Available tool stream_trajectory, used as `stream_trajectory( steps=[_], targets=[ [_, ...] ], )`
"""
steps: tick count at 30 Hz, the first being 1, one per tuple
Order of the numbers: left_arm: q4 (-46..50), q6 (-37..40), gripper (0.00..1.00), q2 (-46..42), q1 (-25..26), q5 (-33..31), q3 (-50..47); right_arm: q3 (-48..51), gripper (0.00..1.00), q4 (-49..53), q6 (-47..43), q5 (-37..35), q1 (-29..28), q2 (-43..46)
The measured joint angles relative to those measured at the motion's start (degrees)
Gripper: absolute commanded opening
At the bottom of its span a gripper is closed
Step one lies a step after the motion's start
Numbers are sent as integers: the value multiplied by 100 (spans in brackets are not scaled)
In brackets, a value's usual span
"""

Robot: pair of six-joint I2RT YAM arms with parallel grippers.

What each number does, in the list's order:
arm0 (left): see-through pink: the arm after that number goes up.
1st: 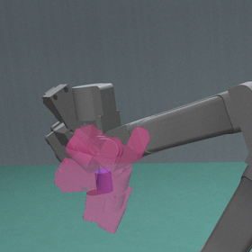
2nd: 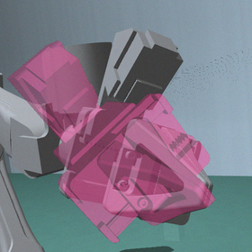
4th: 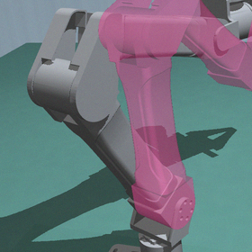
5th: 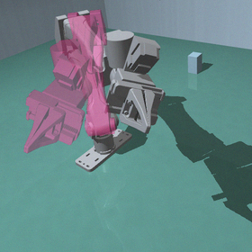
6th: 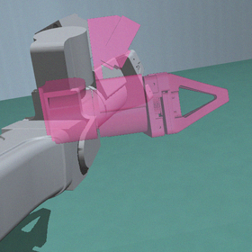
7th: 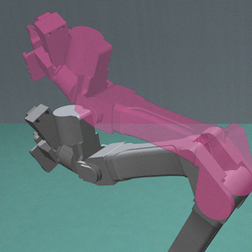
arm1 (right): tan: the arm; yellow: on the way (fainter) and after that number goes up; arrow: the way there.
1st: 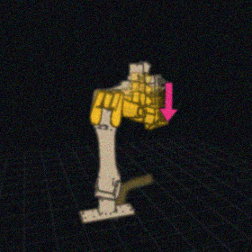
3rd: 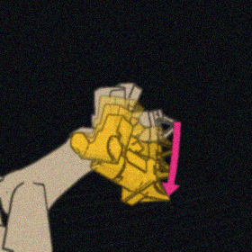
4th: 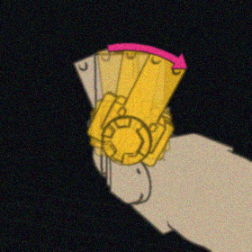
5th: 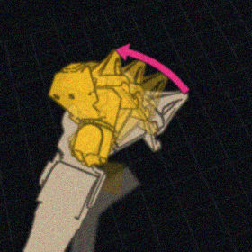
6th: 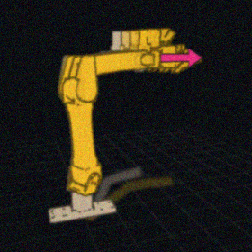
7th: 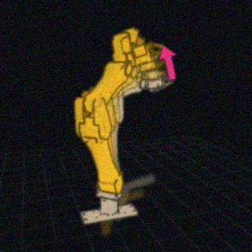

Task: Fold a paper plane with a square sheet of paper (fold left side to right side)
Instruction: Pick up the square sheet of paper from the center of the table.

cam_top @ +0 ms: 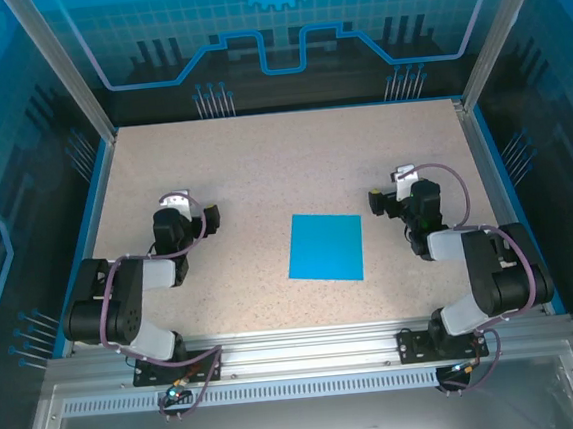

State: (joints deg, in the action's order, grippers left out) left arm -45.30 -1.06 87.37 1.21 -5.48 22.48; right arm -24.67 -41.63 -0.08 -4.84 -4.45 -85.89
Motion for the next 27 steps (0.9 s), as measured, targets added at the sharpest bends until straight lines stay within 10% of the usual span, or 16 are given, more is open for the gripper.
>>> stream_trajectory(
  steps=[19, 27],
  targets=[
    [450, -2, 98, -83, -28, 68, 166, 0, 100, 0, 0, 52, 0, 0],
    [1633, 4, 98, -1495, -31, 85, 782, -4, 100, 59, 4, 33, 35, 4]
  ],
)
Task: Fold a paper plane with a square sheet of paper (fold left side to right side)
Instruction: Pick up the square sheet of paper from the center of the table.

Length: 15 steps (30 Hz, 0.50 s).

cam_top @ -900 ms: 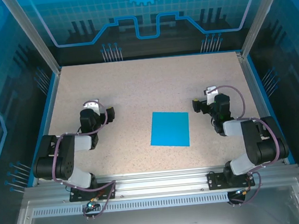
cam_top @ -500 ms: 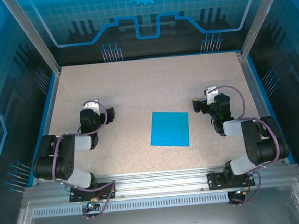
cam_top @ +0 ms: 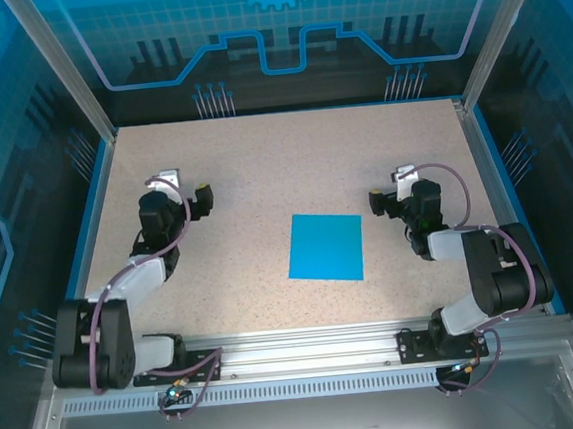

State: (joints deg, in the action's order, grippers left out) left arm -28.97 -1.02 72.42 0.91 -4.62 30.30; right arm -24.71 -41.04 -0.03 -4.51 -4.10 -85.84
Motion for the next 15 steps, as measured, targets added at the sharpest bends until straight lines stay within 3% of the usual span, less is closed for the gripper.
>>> stream_trajectory(
  steps=[7, 10, 15],
  targets=[
    [678, -236, 98, -391, 131, 175, 98, -570, 99, 1539, 96, -70, -2, 887],
    [1502, -538, 98, -483, 468, 411, 608, -1178, 99, 2570, 437, -120, -11, 1456],
    [2730, -1134, 98, -476, 1515, 892, 1572, -2181, 99, 4428, 1292, 31, -175, 1753]
  ],
)
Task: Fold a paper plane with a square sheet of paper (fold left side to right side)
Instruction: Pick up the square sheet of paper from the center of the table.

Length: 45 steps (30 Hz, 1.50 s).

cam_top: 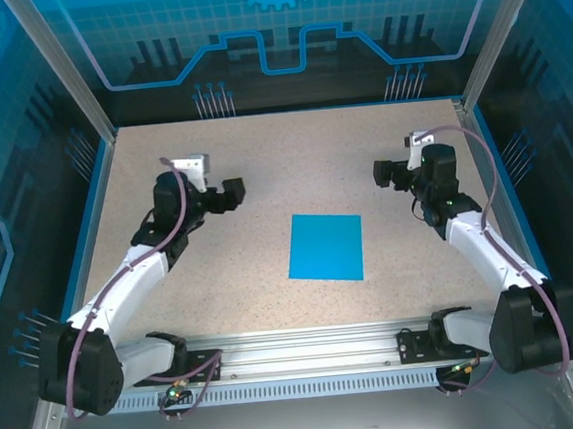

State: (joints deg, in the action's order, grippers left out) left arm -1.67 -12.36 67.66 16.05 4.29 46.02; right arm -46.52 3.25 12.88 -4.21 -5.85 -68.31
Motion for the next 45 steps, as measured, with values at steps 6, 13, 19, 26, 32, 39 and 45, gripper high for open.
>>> stream_trajectory(
  steps=[6, 13, 19, 26, 32, 39, 45],
  targets=[
    [688, -643, 98, 708, 1180, 789, 214, -251, 99, 1484, 761, 426, -640, -667],
    [901, -1051, 99, 2142, 2251, 1344, 424, -1058, 100, 2468, 1165, 356, -1580, -2304],
    [839, -1290, 99, 2660, 2387, 1515, 549, -1558, 99, 2809, 1327, 120, -1781, -3010],
    [839, -1335, 98, 3064, 2396, 1552, 621, -1849, 99, 3112, 1414, -26, -1888, -3501],
    [892, -1351, 99, 3209, 2400, 1552, 713, -1882, 94, 3230, 1482, 42, -2033, -3652],
    [894, -1349, 99, 3228, 2402, 1547, 719, -1884, 82, 3276, 1508, 203, -2271, -3661],
    [890, -1349, 99, 3228, 2402, 1547, 719, -1884, 67, 3276, 1486, 555, -2332, -3650]
  ],
)
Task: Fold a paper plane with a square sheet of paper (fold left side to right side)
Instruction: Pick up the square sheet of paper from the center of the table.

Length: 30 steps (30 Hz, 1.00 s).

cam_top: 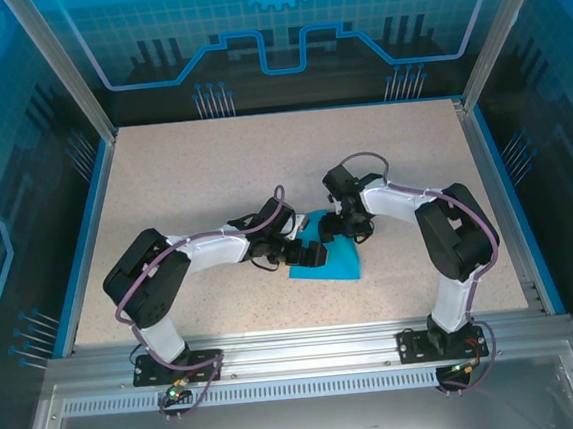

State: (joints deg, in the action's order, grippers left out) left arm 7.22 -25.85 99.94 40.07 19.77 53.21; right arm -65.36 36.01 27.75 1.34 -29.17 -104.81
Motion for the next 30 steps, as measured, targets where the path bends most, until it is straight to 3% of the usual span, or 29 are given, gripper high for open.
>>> stream_trajectory(
  steps=[4, 11, 23, 30],
  targets=[
    [0, 0, 99, -11, 0, -11, 0, 17, 43, -7, -72, 365, -94, 0],
    [31, 0, 98, -481, -256, -101, 0, 452, 24, -385, -282, 894, -61, 313],
    [177, 162, 98, -2063, -1801, 323, 0, 1231, 21, -1650, -719, 2916, 1158, 2203],
    [240, 647, 99, -2424, -2013, 1169, 223, 835, 21, -1606, -1078, 4164, 1646, 2848]
  ],
)
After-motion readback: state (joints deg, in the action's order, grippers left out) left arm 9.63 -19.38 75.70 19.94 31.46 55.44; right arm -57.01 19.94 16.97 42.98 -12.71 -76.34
